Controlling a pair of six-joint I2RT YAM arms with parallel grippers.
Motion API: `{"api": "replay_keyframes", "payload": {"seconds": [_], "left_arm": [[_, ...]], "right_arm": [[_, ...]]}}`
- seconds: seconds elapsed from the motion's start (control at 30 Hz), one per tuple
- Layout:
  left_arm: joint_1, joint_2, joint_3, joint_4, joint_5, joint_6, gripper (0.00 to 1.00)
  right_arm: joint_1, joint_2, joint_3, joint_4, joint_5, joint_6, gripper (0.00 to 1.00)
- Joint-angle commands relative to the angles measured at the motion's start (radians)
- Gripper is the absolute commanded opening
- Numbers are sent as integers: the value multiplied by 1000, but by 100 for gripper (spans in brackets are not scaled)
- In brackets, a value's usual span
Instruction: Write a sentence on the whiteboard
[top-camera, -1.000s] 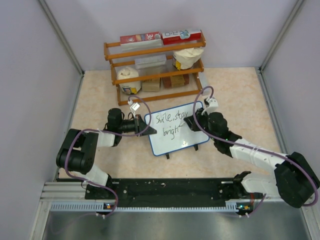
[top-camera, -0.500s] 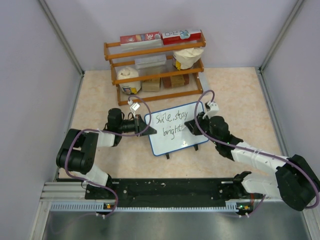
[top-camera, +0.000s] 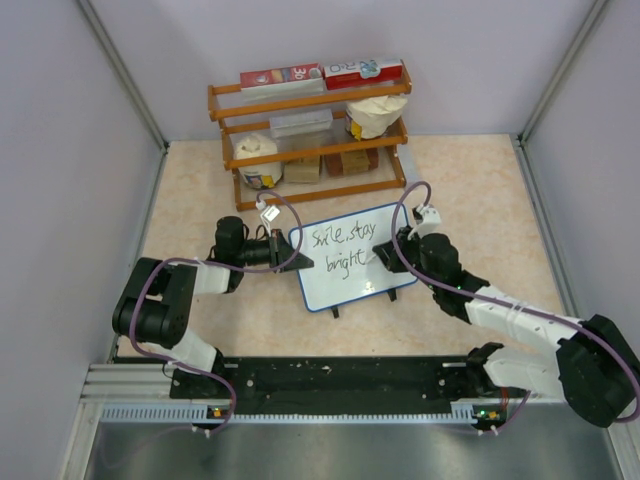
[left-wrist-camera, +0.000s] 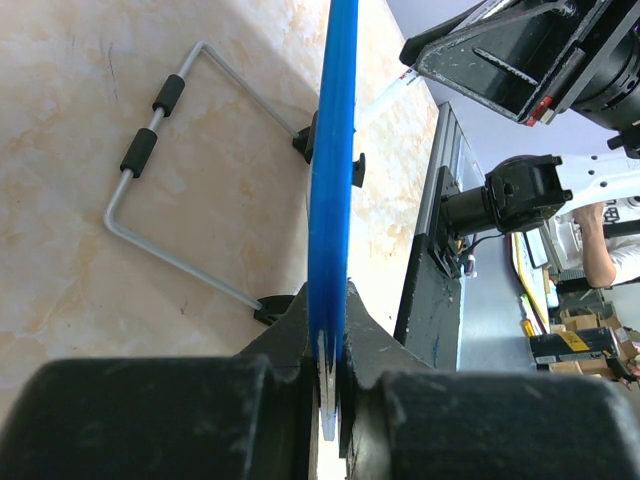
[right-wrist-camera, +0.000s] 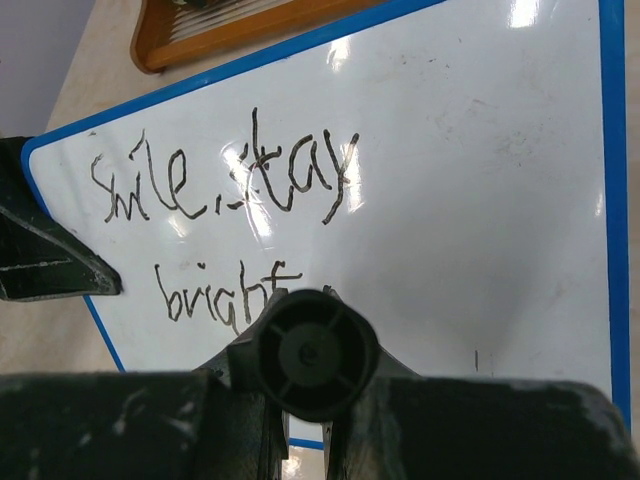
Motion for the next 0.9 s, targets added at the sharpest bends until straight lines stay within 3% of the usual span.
{"api": "replay_keyframes", "payload": {"seconds": [0.0, 0.47, 0.87], "left_arm": [[-1, 15, -8, -36, -70, 54, 0], [-1, 14, -8, -36, -73, 55, 0], [-1, 9, -9, -37, -75, 57, 0]], "right_arm": [[-10, -7, 45, -31, 61, -32, 0], [-35, -179, 59, -90, 41, -25, 0], [-67, -211, 53, -114, -9, -22, 0]]}}
